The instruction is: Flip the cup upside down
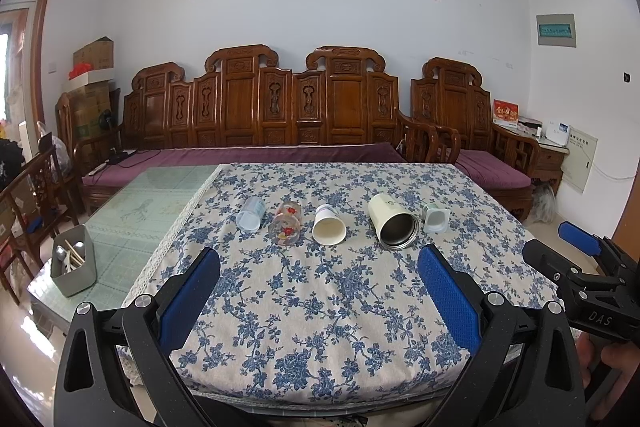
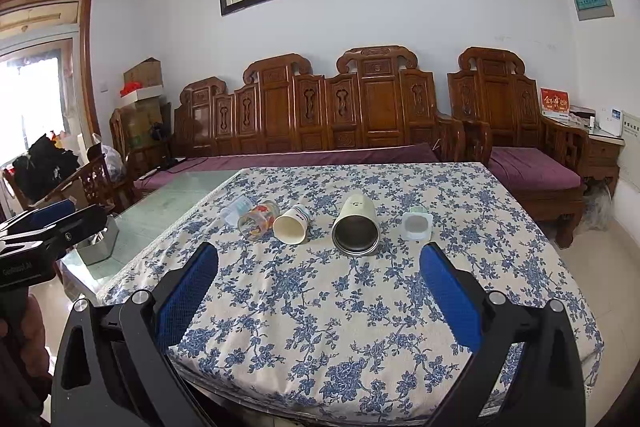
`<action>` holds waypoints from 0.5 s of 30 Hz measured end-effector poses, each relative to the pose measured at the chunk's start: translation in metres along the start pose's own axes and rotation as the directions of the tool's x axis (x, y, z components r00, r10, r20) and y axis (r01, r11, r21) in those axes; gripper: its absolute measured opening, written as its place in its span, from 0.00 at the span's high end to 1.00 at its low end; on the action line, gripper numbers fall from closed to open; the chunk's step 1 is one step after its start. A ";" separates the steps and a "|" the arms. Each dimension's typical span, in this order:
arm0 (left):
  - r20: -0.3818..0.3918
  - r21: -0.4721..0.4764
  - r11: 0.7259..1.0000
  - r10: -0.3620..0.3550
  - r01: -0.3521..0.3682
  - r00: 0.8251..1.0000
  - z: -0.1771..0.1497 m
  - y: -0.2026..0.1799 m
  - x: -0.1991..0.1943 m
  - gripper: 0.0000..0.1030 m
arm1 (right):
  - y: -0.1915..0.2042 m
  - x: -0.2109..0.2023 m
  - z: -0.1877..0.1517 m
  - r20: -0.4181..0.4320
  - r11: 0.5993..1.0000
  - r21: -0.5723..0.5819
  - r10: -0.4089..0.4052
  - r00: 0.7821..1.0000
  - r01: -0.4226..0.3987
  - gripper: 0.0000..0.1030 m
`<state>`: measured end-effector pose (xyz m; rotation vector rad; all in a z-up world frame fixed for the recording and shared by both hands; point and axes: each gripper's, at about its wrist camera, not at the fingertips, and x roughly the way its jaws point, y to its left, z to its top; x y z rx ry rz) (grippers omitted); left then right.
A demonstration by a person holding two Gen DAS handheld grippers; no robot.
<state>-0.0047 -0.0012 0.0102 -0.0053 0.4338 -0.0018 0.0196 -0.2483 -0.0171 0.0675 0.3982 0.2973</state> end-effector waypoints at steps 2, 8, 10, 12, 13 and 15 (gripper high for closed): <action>0.000 0.000 1.000 0.001 -0.001 1.000 0.000 0.000 0.000 0.07 | -0.001 0.000 0.000 0.000 1.000 0.002 0.001 1.000 -0.001 0.02; -0.001 0.000 1.000 0.000 0.000 1.000 -0.001 0.000 0.000 0.07 | 0.000 0.000 0.000 0.001 1.000 0.001 0.000 1.000 0.000 0.02; -0.005 0.001 1.000 -0.001 0.001 1.000 0.000 0.000 0.000 0.07 | 0.000 0.000 0.000 0.000 1.000 0.002 0.001 1.000 -0.001 0.02; -0.013 0.001 1.000 -0.003 0.003 1.000 0.001 -0.001 0.001 0.07 | 0.000 0.000 0.000 -0.001 1.000 0.000 0.002 1.000 -0.002 0.02; -0.018 0.000 1.000 -0.005 0.005 1.000 0.001 -0.001 0.002 0.07 | 0.000 0.001 -0.001 -0.004 1.000 -0.001 0.002 1.000 -0.002 0.02; -0.036 -0.005 1.000 -0.009 0.008 0.999 0.001 0.001 0.007 0.07 | 0.000 0.004 -0.001 -0.011 1.000 0.000 0.005 1.000 -0.005 0.02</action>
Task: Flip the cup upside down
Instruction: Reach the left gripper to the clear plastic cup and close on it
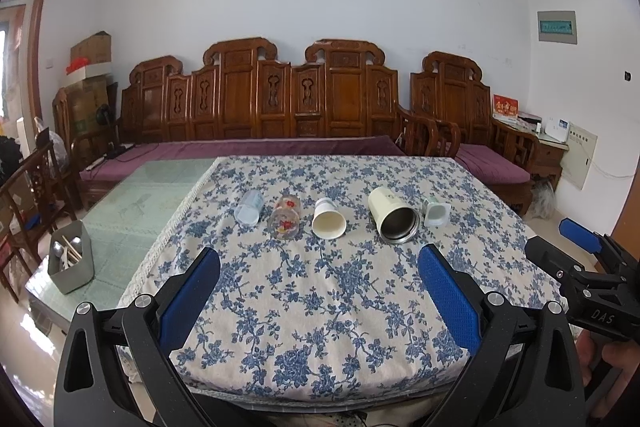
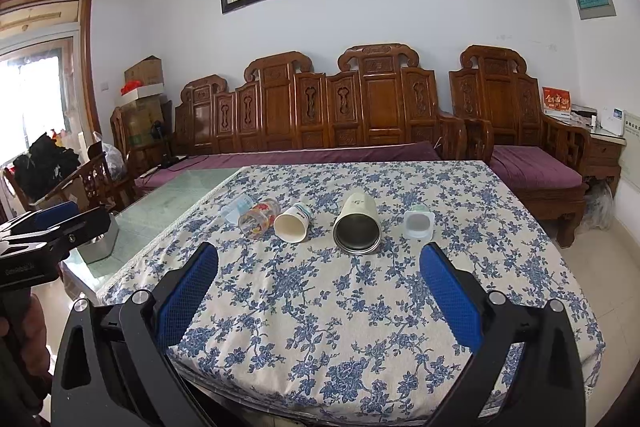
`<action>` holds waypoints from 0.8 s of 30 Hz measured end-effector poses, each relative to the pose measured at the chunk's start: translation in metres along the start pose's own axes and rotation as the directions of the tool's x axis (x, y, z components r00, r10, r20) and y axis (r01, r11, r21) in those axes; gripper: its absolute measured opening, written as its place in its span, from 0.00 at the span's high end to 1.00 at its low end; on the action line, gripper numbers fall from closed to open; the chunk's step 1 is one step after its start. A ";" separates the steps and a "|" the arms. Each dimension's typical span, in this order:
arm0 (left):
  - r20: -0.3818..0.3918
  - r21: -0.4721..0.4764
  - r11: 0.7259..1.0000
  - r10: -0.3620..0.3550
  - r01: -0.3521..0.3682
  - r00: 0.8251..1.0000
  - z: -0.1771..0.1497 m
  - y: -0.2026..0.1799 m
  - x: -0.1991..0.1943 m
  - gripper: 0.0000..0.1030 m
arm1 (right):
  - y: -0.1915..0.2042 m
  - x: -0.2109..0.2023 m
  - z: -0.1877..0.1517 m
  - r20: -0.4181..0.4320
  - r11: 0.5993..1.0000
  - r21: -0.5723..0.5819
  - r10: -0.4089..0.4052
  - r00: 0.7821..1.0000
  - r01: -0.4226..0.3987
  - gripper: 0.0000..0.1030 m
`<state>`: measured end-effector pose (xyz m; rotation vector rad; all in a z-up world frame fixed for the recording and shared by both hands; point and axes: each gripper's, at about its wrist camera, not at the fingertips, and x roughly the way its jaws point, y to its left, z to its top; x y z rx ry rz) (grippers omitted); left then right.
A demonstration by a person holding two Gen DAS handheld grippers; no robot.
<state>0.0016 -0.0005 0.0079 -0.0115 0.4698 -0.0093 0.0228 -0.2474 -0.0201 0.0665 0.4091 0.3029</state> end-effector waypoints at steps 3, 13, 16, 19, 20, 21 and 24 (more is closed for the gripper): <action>-0.036 -0.002 1.000 -0.001 0.001 0.999 -0.002 0.004 0.011 0.07 | -0.002 0.009 -0.003 -0.014 1.000 0.001 0.006 1.000 -0.006 0.02; -0.210 -0.003 1.000 0.008 -0.009 0.978 -0.009 0.029 0.071 0.07 | -0.008 0.072 -0.009 -0.083 0.999 0.004 0.041 0.996 -0.041 0.02; -0.262 -0.019 1.000 0.000 -0.005 0.965 -0.012 0.040 0.091 0.07 | -0.007 0.093 -0.008 -0.095 0.999 0.000 0.051 0.994 -0.051 0.02; -0.320 -0.016 1.000 0.011 -0.017 0.947 -0.014 0.051 0.114 0.07 | -0.006 0.116 -0.009 -0.112 0.998 0.000 0.061 0.992 -0.061 0.02; -0.334 -0.019 1.000 0.011 -0.018 0.942 -0.015 0.054 0.121 0.07 | -0.006 0.122 -0.010 -0.119 0.998 0.000 0.062 0.991 -0.063 0.02; -0.355 -0.022 1.000 0.012 -0.021 0.935 -0.016 0.058 0.130 0.07 | -0.006 0.132 -0.011 -0.125 0.998 0.001 0.065 0.990 -0.065 0.02; -0.415 -0.025 0.999 0.031 -0.046 0.909 -0.016 0.071 0.158 0.07 | -0.003 0.158 -0.014 -0.154 0.997 0.002 0.079 0.985 -0.080 0.02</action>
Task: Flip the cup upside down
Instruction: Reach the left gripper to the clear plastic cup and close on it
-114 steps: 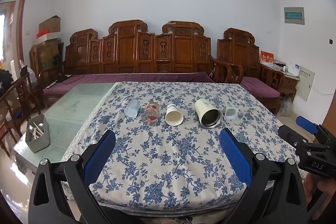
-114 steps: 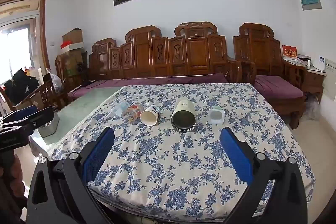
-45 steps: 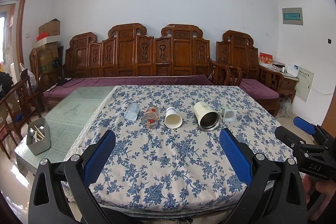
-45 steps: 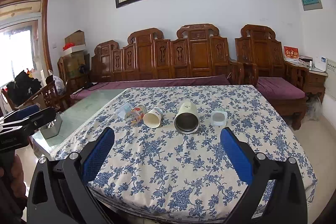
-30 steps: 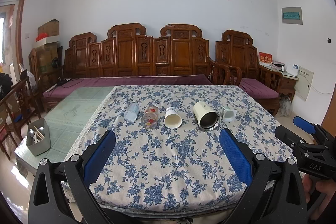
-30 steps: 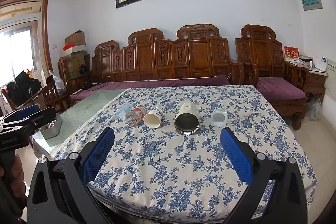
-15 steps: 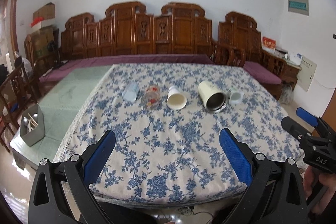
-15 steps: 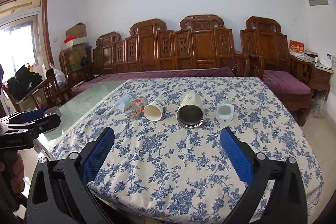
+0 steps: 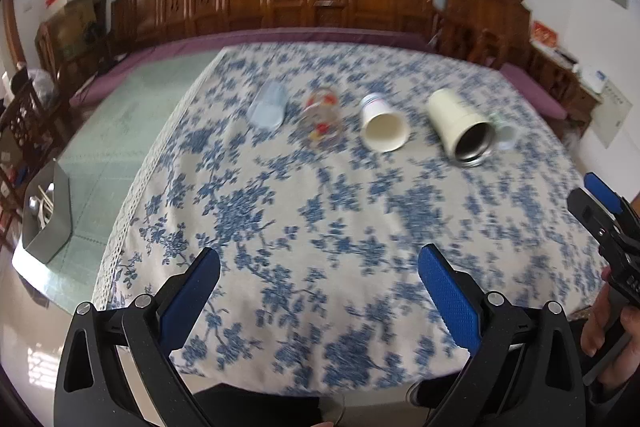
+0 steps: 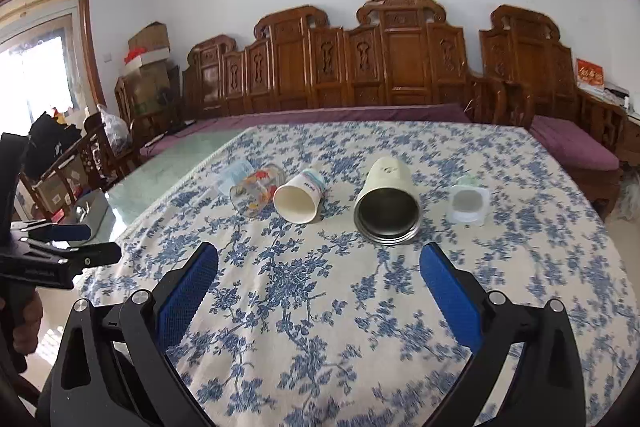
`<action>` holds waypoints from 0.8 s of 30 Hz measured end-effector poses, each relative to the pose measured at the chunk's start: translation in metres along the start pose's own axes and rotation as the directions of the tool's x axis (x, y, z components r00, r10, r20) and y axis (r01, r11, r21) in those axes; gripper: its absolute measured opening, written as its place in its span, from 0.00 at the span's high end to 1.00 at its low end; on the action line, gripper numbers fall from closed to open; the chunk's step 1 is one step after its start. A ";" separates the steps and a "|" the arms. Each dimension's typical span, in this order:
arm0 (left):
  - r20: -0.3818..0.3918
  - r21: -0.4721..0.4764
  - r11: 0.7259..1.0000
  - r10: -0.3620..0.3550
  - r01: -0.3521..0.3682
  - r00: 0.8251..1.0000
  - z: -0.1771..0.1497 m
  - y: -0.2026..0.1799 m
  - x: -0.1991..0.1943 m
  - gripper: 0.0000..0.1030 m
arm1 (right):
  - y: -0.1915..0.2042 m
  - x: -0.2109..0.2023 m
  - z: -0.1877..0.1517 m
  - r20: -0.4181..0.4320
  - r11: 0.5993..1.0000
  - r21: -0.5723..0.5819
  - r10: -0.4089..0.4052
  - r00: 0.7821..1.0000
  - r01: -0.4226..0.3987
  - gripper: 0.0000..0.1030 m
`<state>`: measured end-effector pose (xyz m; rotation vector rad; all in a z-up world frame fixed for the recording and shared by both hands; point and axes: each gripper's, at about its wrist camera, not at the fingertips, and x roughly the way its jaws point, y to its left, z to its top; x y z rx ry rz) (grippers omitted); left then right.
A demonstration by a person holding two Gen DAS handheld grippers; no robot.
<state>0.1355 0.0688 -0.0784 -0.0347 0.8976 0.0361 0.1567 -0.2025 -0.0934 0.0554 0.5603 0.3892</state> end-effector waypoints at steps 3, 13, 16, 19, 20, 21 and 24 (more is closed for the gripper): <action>-0.045 0.009 1.000 0.011 -0.011 0.999 0.013 0.011 0.021 0.07 | 0.002 0.029 0.003 -0.025 1.000 -0.003 0.015 1.000 -0.015 0.02; -0.104 0.059 0.998 0.011 -0.005 0.995 0.066 0.044 0.081 0.07 | 0.024 0.113 0.022 -0.089 0.996 -0.033 0.078 0.993 -0.082 0.02; -0.123 0.080 0.997 0.030 -0.020 0.992 0.088 0.053 0.101 0.07 | 0.035 0.132 0.025 -0.099 0.993 -0.041 0.102 0.990 -0.106 0.02; -0.125 0.117 0.993 0.032 -0.017 0.992 0.112 0.059 0.124 0.07 | 0.043 0.146 0.024 -0.109 0.989 -0.038 0.136 0.985 -0.141 0.02; -0.127 0.125 0.992 0.039 -0.024 0.991 0.119 0.061 0.132 0.07 | 0.044 0.150 0.023 -0.111 0.987 -0.030 0.155 0.982 -0.159 0.02; -0.132 0.127 0.991 0.049 -0.032 0.990 0.127 0.064 0.142 0.07 | 0.045 0.154 0.021 -0.118 0.986 -0.028 0.161 0.980 -0.166 0.02; -0.152 0.118 0.993 0.038 -0.020 0.988 0.146 0.071 0.167 0.08 | 0.048 0.164 0.015 -0.144 0.984 -0.040 0.167 0.975 -0.174 0.02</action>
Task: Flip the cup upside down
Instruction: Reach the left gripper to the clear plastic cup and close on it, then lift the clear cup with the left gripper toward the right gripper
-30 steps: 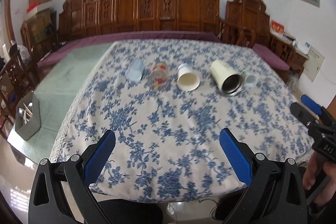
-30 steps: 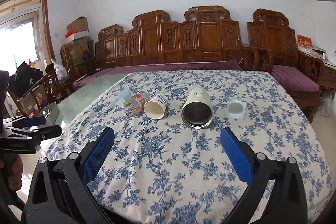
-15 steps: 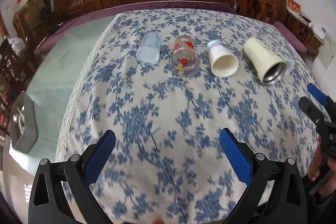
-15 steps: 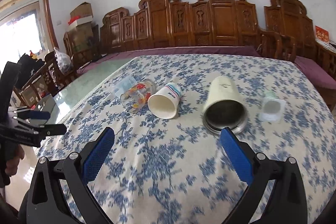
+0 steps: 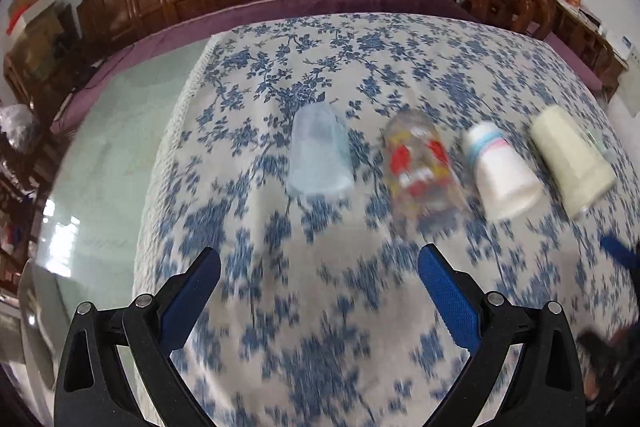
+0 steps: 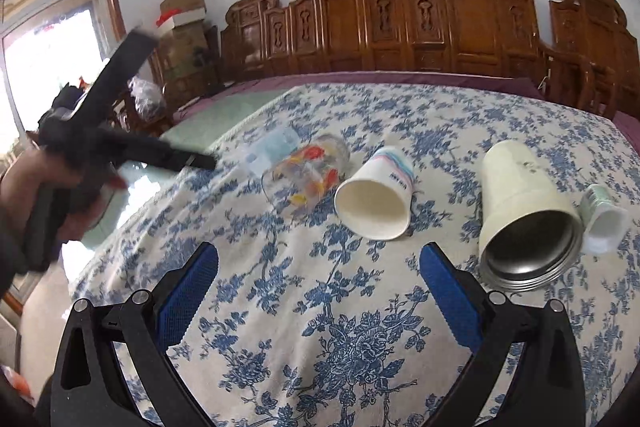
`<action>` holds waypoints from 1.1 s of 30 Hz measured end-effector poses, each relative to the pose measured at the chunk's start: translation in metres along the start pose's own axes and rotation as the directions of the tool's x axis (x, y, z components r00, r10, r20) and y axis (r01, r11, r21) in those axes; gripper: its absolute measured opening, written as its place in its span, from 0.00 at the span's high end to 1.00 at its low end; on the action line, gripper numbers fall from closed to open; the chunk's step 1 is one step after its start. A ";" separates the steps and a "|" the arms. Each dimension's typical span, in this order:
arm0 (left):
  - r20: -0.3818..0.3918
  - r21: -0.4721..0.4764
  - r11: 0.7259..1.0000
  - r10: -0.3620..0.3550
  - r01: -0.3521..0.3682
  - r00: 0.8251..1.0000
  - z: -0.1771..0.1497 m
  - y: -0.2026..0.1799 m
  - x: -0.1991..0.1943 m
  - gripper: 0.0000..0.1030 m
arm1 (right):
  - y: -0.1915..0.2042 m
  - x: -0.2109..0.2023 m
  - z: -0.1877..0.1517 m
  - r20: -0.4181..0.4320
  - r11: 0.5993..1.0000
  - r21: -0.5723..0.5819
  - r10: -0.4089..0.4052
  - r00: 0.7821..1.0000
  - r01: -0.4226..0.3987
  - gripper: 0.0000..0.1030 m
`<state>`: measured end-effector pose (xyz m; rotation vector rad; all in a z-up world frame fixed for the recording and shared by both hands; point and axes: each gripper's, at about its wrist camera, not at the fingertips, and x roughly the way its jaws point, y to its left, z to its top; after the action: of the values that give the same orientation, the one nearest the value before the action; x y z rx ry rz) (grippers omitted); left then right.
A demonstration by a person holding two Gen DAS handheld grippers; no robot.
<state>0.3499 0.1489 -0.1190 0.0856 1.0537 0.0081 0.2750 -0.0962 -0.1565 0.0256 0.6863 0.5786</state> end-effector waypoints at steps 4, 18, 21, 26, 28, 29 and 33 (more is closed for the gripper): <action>-0.039 -0.030 0.999 -0.027 0.026 0.999 0.026 0.011 0.034 0.16 | -0.005 0.008 -0.009 -0.030 1.000 -0.010 0.000 1.000 0.000 0.02; -0.187 -0.064 0.997 -0.043 0.031 0.981 0.080 0.008 0.111 0.34 | -0.016 0.009 -0.023 -0.066 1.000 -0.015 0.008 0.998 -0.009 0.02; -0.219 -0.053 0.998 -0.030 0.018 0.975 0.078 0.007 0.117 0.49 | -0.014 0.006 -0.024 -0.067 1.000 -0.027 0.003 0.998 -0.005 0.02; -0.170 -0.065 0.995 -0.087 0.077 0.982 0.064 -0.004 0.087 0.49 | -0.012 -0.003 -0.025 -0.059 0.999 -0.045 -0.010 0.998 0.007 0.02; -0.151 -0.064 0.993 -0.105 0.096 0.983 0.056 -0.012 0.070 0.49 | -0.013 -0.009 -0.025 -0.051 0.999 -0.044 -0.018 0.999 0.016 0.02; -0.142 -0.063 0.992 -0.117 0.109 0.983 0.050 -0.018 0.061 0.49 | -0.014 -0.012 -0.025 -0.049 0.999 -0.043 -0.022 0.999 0.020 0.02; -0.074 -0.017 0.990 -0.139 0.138 0.988 0.018 -0.051 0.014 0.49 | -0.021 -0.039 -0.027 -0.002 0.999 -0.018 -0.039 0.999 0.039 0.02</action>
<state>0.3713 0.0977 -0.1260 0.0013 1.1327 -0.1093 0.2448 -0.1378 -0.1591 -0.0049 0.6824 0.5471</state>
